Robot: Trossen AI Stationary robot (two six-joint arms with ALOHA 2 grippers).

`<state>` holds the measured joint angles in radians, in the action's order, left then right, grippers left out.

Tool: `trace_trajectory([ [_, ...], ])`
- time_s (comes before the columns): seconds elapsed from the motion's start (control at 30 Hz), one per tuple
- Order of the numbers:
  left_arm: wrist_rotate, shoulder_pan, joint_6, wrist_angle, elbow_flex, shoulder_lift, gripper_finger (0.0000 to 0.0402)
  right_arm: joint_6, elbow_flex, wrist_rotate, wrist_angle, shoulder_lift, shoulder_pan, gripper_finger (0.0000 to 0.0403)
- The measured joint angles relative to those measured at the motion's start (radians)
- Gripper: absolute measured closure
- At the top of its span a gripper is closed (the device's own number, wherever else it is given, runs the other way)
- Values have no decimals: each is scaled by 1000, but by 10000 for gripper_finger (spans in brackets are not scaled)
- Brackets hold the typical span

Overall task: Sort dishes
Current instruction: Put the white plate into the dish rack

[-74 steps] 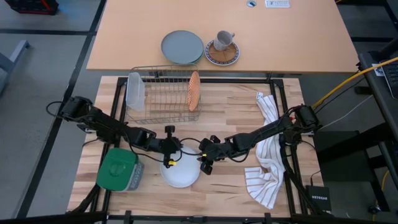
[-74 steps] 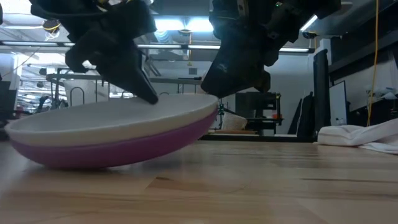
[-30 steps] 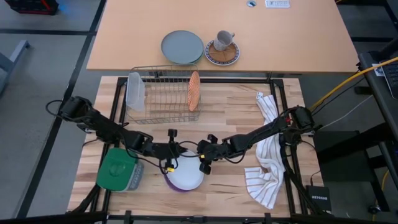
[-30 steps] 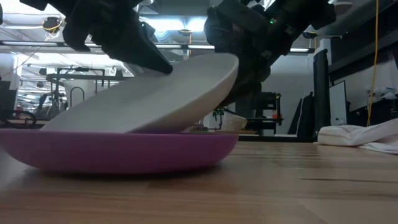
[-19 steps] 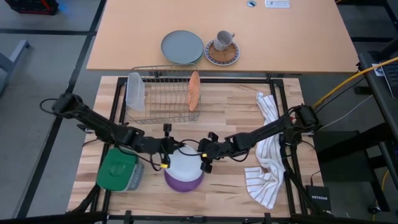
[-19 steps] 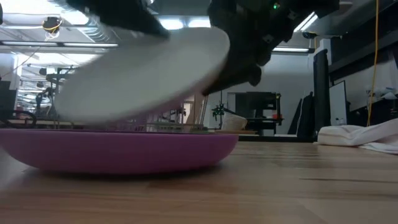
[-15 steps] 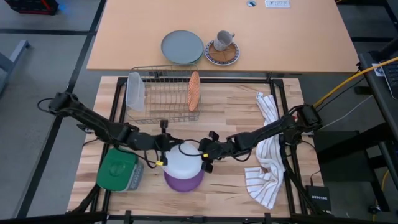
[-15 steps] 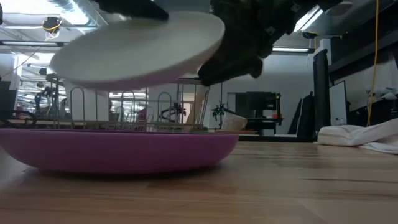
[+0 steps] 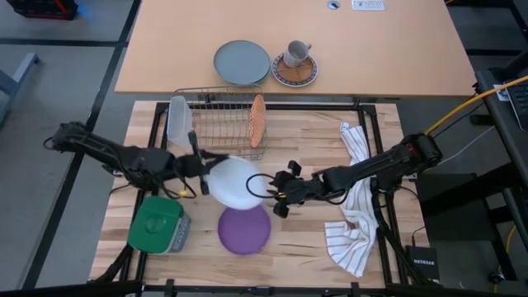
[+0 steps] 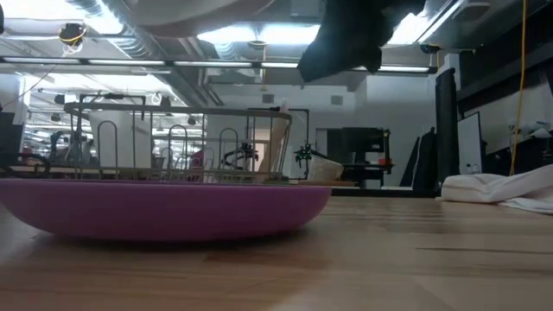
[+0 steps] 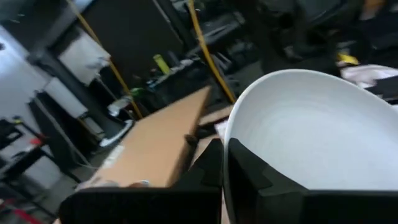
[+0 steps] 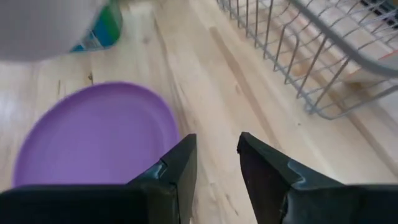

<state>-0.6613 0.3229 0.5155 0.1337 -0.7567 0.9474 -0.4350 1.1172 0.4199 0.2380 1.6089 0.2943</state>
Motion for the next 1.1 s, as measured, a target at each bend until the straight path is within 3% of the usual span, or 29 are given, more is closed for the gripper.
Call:
trace_trajectory([
  [0.43,2,-150,69,-19,1,-108,402,-59,65,78,-22,-37,0,278],
  [0.67,3,-231,90,-17,1,-108,402,-34,204,266,-21,-38,0,278],
  [0.97,105,-273,86,-18,1,-108,401,246,333,561,12,-38,0,278],
  [1.1,140,-271,52,-18,1,-108,401,307,338,631,60,-38,0,278],
])
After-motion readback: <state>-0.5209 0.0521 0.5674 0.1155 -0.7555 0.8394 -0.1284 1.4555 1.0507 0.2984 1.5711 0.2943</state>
